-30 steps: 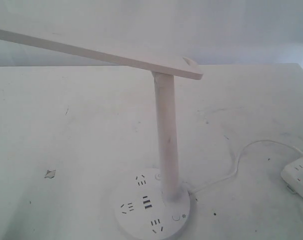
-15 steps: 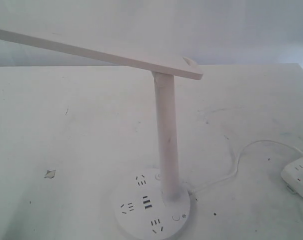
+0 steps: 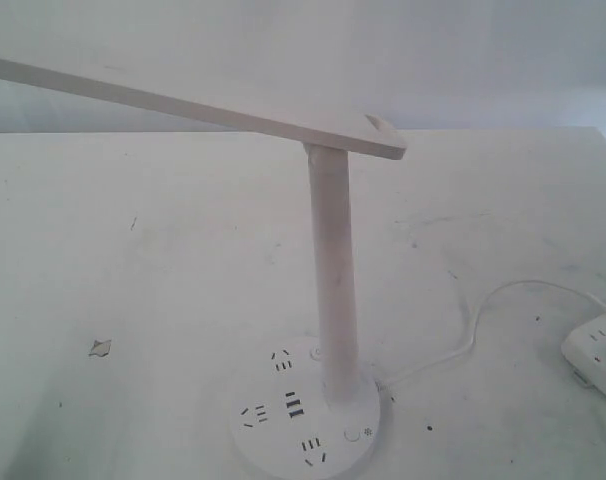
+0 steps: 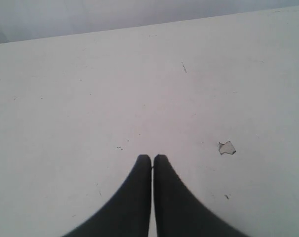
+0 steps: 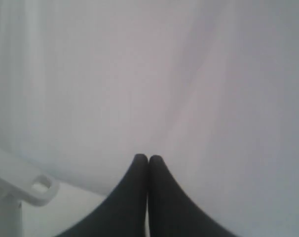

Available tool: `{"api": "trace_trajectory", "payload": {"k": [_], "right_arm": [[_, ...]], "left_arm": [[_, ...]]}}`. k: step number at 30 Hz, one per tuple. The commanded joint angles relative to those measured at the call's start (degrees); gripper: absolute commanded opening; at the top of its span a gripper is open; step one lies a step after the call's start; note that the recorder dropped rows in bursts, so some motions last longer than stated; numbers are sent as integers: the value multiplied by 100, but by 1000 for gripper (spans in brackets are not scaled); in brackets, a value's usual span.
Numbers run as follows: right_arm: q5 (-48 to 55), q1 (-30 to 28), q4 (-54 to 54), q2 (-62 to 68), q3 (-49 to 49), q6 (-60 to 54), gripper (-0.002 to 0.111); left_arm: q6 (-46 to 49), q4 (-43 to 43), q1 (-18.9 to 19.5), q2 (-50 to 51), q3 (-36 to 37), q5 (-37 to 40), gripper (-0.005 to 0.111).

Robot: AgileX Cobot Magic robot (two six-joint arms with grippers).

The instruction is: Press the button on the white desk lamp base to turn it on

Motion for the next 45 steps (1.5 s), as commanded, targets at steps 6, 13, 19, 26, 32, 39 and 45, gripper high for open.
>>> {"api": "trace_trajectory", "payload": {"k": [6, 13, 19, 26, 32, 39, 45], "right_arm": [[-1143, -4, -1712, 2321, -768, 962, 0], [-499, 831, -2265, 3193, -1080, 1068, 0], [401, 1956, -2347, 3665, -1083, 1068, 0], [1570, 3238, -2347, 4494, -1083, 1068, 0], [1830, 3670, -2297, 4883, -1042, 1221, 0], [1247, 3762, -2333, 4868, -817, 1422, 0], [2671, 3762, -2323, 4596, -687, 1522, 0]], "left_arm": [[-12, -43, -42, -27, -16, -26, 1], [-12, -43, -42, -27, -16, -26, 1], [-12, -43, -42, -27, -16, -26, 1], [-12, -43, -42, -27, -16, -26, 1], [-12, -43, -42, -27, -16, -26, 1], [-12, -43, -42, -27, -16, -26, 1], [-12, -43, -42, -27, -16, -26, 1]]}}
